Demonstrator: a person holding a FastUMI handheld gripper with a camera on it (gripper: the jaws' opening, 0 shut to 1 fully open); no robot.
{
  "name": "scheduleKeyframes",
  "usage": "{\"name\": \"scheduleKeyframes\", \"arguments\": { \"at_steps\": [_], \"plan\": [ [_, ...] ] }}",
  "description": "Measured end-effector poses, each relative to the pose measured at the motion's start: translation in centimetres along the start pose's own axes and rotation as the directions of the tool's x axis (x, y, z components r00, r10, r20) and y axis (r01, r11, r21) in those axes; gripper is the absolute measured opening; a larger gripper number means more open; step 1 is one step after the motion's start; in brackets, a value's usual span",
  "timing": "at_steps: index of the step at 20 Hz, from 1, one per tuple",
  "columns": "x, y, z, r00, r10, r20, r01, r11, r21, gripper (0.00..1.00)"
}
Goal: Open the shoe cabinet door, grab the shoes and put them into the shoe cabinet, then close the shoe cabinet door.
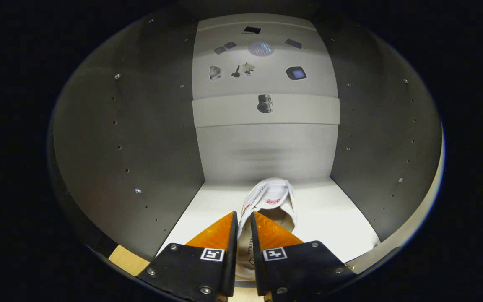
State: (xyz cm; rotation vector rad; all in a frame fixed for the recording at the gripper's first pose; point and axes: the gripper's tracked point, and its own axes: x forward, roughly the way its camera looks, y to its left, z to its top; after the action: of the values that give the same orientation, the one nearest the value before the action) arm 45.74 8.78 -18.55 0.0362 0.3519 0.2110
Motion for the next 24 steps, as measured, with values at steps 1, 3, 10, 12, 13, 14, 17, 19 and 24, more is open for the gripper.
{"name": "scheduleKeyframes", "arguments": {
  "at_steps": [1,3,10,12,13,14,17,19,24],
  "plan": [
    [-0.6,0.0,0.3,1.0,0.001,0.011,-0.001,1.0,0.004,0.19],
    [-2.0,0.0,1.0,1.0,-0.003,0.028,0.003,1.0,-0.001,0.19],
    [-7.2,-0.1,2.2,0.997,-0.032,0.072,0.033,0.999,-0.009,0.2],
    [-8.7,0.1,2.5,0.996,-0.035,0.086,0.035,0.999,-0.005,0.22],
    [-9.6,0.2,2.6,0.995,-0.035,0.089,0.035,0.999,-0.005,0.24],
    [-10.5,0.4,2.7,0.995,-0.037,0.095,0.037,0.999,-0.007,0.25],
    [-13.4,1.0,3.4,0.991,-0.031,0.128,0.031,1.0,0.001,0.34],
    [-15.6,1.2,3.6,0.99,-0.03,0.14,0.031,1.0,-0.001,0.38],
    [-22.8,1.5,5.1,0.976,-0.047,0.213,0.052,0.998,-0.019,0.51]
  ]
}}
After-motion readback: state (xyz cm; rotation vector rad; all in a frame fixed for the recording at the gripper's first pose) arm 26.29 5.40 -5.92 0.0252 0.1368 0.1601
